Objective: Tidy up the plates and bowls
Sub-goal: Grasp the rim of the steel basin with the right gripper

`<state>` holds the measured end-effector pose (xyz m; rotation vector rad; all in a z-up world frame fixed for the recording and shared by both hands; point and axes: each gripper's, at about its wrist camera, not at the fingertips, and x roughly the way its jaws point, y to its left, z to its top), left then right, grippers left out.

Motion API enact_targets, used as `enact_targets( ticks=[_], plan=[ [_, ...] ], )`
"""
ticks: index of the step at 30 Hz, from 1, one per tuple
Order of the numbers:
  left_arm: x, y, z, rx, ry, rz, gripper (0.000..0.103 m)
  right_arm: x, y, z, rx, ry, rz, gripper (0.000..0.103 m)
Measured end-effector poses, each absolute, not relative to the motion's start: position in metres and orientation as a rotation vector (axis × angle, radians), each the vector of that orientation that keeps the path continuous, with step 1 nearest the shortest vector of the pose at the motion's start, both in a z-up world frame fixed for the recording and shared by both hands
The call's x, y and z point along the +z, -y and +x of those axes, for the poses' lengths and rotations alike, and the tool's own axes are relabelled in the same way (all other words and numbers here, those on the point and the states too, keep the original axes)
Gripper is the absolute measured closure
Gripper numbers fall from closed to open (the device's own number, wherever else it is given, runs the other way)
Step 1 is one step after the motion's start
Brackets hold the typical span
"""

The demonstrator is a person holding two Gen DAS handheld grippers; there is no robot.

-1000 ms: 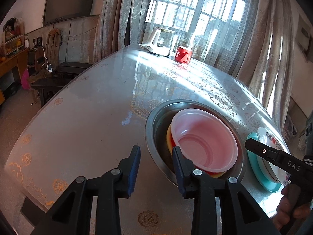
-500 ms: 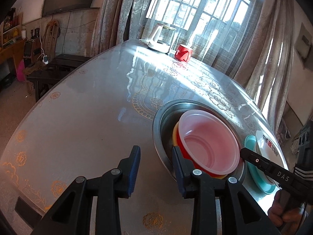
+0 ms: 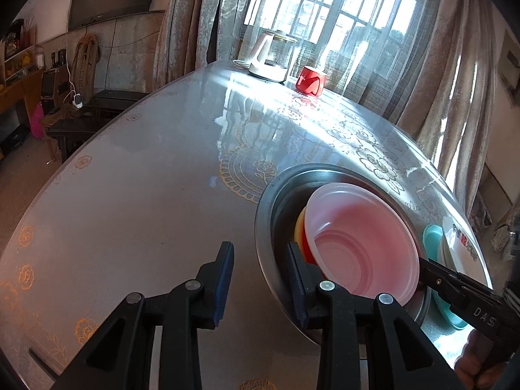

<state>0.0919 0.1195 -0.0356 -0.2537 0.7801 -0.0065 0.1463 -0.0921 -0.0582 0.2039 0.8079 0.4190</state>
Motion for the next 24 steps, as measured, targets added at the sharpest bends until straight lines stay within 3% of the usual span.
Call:
enact_targets(
  ticks=[14,24],
  plan=[
    [-0.042,-0.126,0.099,-0.059,-0.781,-0.323,0.072,-0.062,0.101,0.16,0.451,-0.866,0.292,0.078],
    [-0.04,-0.12,0.103,-0.066,-0.786,-0.278,0.079,-0.061,0.099,0.161,0.474,-0.886,0.28,0.078]
  ],
)
